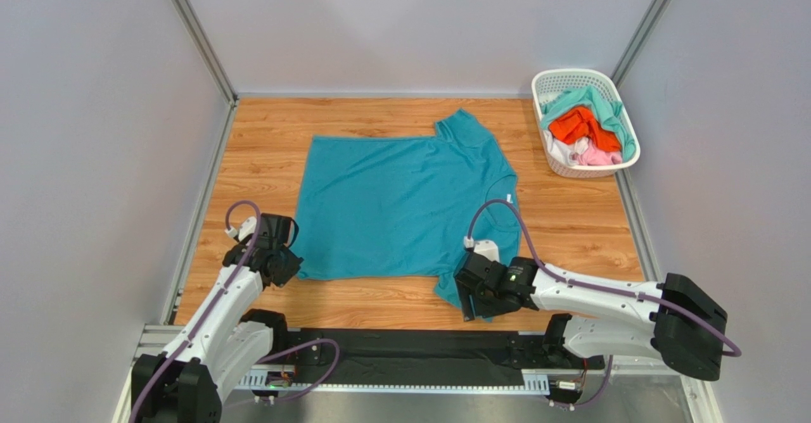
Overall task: Fold and stack the t-shirts
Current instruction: Fold the tshirt
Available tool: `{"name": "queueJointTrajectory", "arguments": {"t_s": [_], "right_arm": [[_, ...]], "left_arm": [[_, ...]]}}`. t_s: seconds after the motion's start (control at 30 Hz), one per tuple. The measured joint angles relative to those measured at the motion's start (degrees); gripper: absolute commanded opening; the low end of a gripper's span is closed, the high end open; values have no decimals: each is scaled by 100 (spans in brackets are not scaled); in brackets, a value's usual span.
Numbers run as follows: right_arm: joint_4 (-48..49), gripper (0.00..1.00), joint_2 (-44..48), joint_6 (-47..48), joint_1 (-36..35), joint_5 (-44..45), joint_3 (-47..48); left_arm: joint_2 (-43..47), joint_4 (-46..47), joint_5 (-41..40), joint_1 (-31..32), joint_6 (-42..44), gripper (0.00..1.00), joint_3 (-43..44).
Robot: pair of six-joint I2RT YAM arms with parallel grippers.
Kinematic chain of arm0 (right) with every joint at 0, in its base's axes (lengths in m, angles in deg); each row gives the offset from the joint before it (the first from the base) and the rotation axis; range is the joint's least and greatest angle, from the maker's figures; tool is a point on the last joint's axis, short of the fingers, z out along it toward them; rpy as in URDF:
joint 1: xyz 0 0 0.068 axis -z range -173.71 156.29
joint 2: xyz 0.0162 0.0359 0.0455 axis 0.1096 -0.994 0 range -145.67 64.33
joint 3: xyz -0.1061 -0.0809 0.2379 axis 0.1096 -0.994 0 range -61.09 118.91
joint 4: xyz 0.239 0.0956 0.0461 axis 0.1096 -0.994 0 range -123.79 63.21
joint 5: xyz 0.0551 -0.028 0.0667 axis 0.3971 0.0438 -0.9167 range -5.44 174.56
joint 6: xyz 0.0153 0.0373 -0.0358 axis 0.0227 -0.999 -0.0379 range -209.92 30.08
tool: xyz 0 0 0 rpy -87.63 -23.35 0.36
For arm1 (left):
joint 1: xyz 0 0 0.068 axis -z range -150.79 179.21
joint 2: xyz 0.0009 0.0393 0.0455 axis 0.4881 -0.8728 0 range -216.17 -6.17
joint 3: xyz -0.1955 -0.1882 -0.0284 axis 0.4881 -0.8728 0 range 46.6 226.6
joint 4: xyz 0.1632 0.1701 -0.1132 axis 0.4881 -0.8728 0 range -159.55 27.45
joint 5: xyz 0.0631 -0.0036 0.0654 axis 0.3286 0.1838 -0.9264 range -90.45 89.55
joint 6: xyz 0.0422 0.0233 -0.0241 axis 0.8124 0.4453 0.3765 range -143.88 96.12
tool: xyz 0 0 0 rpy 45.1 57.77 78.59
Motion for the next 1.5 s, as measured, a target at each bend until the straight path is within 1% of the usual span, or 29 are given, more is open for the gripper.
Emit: {"name": "queueJointTrajectory", "arguments": {"t_s": [0.03,0.1,0.13,0.2,0.23,0.27,0.3,0.4,0.63,0.9,1.13,1.33,1.5], "right_arm": [[26,65,-31,-7,0,-20,-44],[66,59,-85,-15,0,-39,-127],[66,54,-96,-24,0,-24,-133],[81,49,-101,-31,0,-17,-138],[94,34,-103,-35,0,-17,-142],[109,29,-105,-24,0,-13,-144],[133,22,-111,-52,0,-15,-153],[155,12,-118,-125,0,-15,-157],[-50,4,57,-153,-37,-144,-155],[-426,0,992,-208,-319,-520,-109],[-566,0,1720,-282,-387,-664,-105],[-861,0,1836,-289,-358,-326,144],[-935,0,1775,-151,63,-74,516]], "left_arm": [[0,0,15,0,0,0,0],[2,0,48,0,2,0,0],[7,0,52,0,4,0,0],[22,0,68,0,15,0,0],[35,0,72,0,17,0,0],[46,0,74,0,20,0,0],[55,0,76,0,20,0,0],[68,-4,90,0,20,0,0],[323,-229,114,0,13,0,0],[1086,-688,61,0,-98,0,2],[1694,-907,98,2,-96,0,0],[1674,-907,125,0,-87,0,15],[1362,-911,136,0,-72,0,240]]}}
